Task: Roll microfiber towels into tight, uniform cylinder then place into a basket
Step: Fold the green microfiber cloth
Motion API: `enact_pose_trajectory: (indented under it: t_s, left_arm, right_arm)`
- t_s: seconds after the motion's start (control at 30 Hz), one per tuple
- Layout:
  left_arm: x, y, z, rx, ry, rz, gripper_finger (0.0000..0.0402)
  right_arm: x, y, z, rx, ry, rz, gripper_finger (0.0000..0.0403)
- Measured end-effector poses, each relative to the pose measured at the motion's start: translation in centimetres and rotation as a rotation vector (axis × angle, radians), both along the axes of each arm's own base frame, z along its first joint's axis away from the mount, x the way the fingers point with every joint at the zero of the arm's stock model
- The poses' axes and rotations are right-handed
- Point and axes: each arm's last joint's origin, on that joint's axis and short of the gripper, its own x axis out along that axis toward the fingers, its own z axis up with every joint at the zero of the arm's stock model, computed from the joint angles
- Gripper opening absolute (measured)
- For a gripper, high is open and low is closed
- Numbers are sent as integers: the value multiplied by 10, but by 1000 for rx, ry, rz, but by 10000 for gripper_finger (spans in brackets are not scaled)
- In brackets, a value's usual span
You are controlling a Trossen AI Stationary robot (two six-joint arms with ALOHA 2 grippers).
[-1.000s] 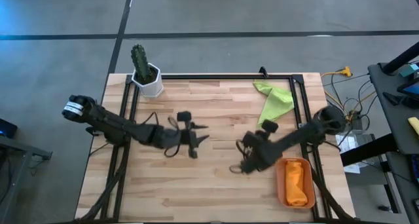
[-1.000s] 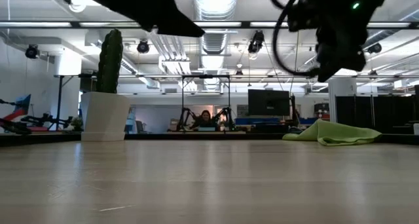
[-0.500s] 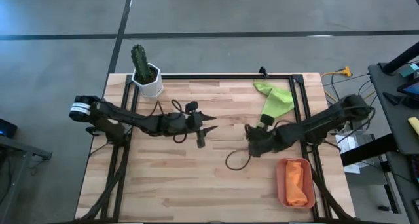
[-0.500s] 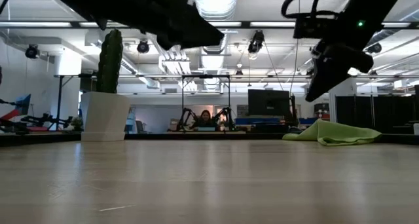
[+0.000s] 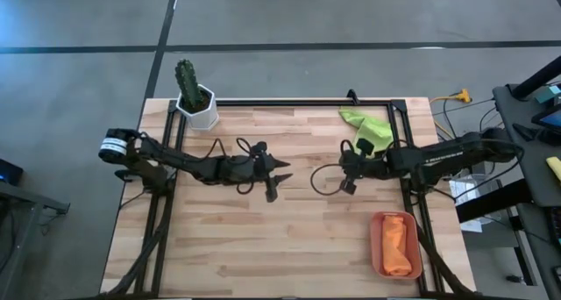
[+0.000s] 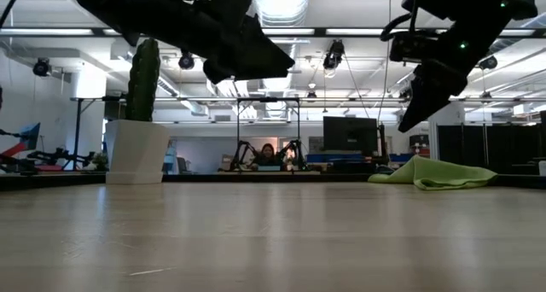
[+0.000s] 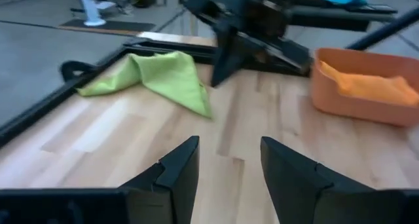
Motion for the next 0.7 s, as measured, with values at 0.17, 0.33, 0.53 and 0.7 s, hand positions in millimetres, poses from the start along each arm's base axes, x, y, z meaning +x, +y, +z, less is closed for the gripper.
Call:
enact_pose_trajectory:
  t_s: [0.17, 0.33, 0.53, 0.7]
  left_arm:
    - [4, -10, -8, 1, 25, -41, 147]
    - [5, -15, -4, -1, 5, -51, 147]
    - [4, -19, -5, 0, 9, -65, 147]
    - [4, -21, -5, 4, 9, -71, 147]
  right_arm:
    - [3, -5, -11, -54, 45, 69, 9]
    - [7, -11, -16, -92, 71, 101, 9]
    - [12, -16, -9, -180, 34, 102, 9]
    - [15, -17, -3, -280, 18, 126, 9]
